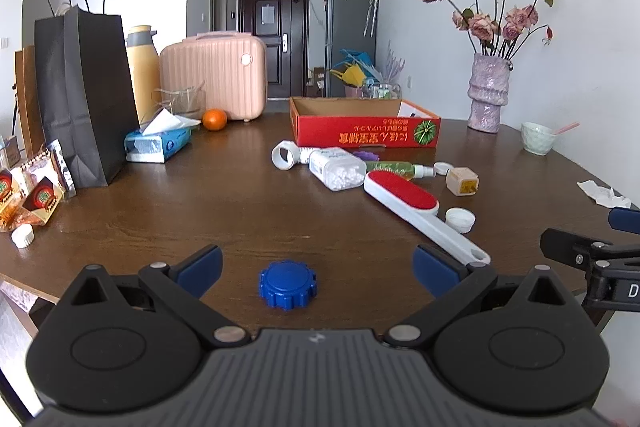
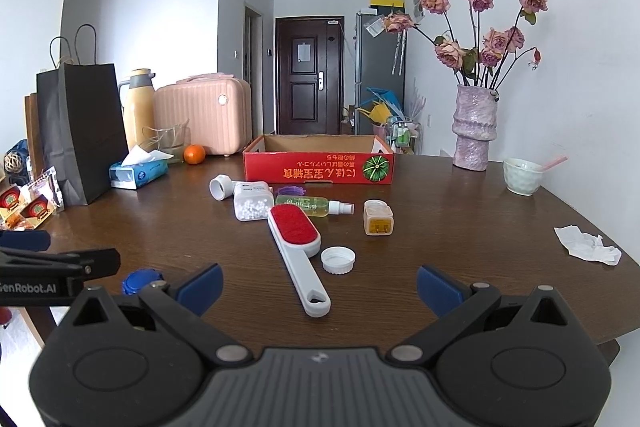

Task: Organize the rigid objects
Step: 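Lower the left tool onto the blue bottle cap and close it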

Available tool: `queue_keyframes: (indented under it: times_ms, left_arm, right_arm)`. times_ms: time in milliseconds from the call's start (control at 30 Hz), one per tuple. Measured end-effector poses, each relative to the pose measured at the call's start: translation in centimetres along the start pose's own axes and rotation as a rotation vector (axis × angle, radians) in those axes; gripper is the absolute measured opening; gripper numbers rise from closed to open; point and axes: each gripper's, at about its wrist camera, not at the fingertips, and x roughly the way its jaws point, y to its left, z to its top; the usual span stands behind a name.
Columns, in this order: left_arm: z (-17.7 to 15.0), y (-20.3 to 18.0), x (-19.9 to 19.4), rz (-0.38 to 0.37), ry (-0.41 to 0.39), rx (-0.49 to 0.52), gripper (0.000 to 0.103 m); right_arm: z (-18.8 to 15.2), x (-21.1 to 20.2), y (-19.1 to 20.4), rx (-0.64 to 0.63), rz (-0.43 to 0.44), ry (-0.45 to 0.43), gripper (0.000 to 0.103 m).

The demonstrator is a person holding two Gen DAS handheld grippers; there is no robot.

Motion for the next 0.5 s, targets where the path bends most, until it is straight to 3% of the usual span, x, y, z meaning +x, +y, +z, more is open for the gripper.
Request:
queue_keyframes:
  times_ms: [500]
  left_arm:
    - [-0.4, 1.4, 4.6, 0.023, 0.103, -0.018, 0.103]
  right_arm:
    - [0.0, 3.5, 0.0, 0.013, 0.007, 0.052, 0.103]
